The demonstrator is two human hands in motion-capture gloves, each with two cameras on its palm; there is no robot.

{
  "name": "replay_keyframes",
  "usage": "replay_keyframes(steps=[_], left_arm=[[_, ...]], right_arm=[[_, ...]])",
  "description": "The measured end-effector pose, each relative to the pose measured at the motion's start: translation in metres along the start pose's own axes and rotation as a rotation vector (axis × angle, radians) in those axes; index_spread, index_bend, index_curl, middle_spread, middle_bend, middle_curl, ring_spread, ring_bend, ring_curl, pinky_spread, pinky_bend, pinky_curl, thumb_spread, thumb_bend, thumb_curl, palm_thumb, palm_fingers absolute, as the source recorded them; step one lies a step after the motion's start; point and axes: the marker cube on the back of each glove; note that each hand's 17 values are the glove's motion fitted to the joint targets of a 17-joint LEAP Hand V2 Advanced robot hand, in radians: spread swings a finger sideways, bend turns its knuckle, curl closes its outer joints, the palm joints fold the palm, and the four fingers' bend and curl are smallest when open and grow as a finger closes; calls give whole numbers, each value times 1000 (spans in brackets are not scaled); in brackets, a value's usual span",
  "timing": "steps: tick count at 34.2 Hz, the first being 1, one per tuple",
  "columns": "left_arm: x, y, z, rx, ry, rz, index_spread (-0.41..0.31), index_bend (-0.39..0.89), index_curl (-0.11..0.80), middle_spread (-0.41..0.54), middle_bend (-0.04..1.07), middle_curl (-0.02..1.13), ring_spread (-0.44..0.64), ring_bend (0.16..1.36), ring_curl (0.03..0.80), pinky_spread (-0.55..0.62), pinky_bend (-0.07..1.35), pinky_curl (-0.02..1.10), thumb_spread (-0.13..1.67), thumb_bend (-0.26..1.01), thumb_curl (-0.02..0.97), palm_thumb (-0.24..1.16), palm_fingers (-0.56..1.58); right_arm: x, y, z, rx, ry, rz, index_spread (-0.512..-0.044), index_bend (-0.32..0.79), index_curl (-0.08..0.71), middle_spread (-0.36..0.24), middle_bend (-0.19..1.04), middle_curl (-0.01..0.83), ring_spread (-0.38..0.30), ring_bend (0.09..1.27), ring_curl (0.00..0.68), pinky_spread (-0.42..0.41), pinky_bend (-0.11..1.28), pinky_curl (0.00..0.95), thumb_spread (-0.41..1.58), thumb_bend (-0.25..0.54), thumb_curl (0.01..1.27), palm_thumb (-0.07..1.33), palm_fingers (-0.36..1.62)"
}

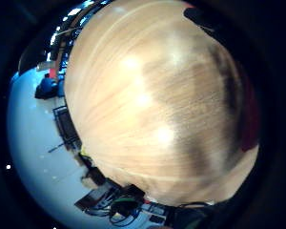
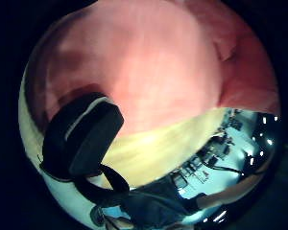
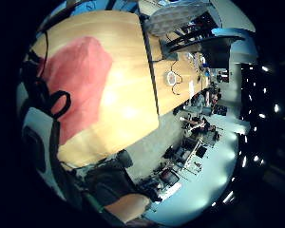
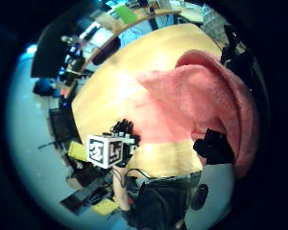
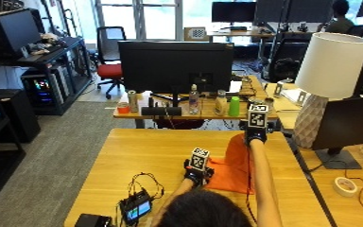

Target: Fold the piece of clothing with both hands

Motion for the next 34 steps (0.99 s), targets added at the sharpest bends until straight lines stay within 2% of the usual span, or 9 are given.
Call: replay_keyframes(steps=[3,8,12,17,21,26,27,29,34], left_arm=[[6,1,13,-61,-15,-1,-100,182,295,88,162,289,199,696,310,309,555,325,1153,-30,219,166,80],[-1,-4,4,20,16,8,-103,163,301,72,159,283,204,689,304,315,545,321,1170,-25,211,139,85],[-5,0,2,-6,45,22,-104,152,303,65,161,281,206,689,304,318,544,321,1177,-22,208,127,83],[-16,2,0,9,75,4,-105,147,304,60,161,280,204,695,306,320,543,323,1184,-19,207,116,84],[-34,8,-4,14,103,-68,-101,149,305,58,168,281,202,696,305,321,535,322,1188,-17,207,112,93],[-69,8,-16,104,127,-190,-98,145,304,59,170,283,202,696,306,319,536,325,1204,-7,208,125,100],[-81,9,-20,124,129,-232,-88,151,306,65,178,285,201,693,305,318,530,324,1249,21,211,166,114],[-100,11,-24,147,132,-304,-85,154,307,68,171,284,201,689,302,317,528,324,1276,29,213,187,122],[-114,19,-24,95,166,-353,-71,158,311,75,171,288,201,685,302,316,511,323,1355,52,210,232,139]], right_arm=[[6,11,-1,-124,-20,-6,-232,53,227,-171,455,505,-228,862,478,-289,806,465,450,-27,605,1054,1208],[3,-3,-6,37,-47,20,-234,31,203,-173,466,510,-229,878,482,-289,821,469,434,-28,625,1051,1190],[-7,-1,-9,37,-72,48,-247,-13,167,-175,493,518,-229,897,486,-289,842,474,426,-27,640,1051,1159],[-36,24,-12,-113,-114,16,-264,-51,114,-171,525,527,-229,927,492,-289,872,481,424,-27,658,1050,1126],[-79,58,-11,-50,-117,-15,-266,-69,71,-168,550,532,-228,948,496,-288,894,485,420,-28,669,1046,1102],[-128,95,19,-218,-182,-96,-267,-70,29,-166,569,535,-226,965,498,-288,914,490,413,-31,682,1039,1086],[-140,96,33,-276,-220,-78,-269,-140,-1,-158,565,532,-226,984,500,-293,943,493,491,-62,667,980,1059],[-157,95,54,-356,-287,-25,-271,-140,-22,-148,567,529,-228,987,494,-300,945,485,577,-57,654,946,1044],[-165,87,67,-344,-318,20,-270,-101,-28,-107,534,506,-194,946,475,-285,913,465,871,-52,576,783,927]])
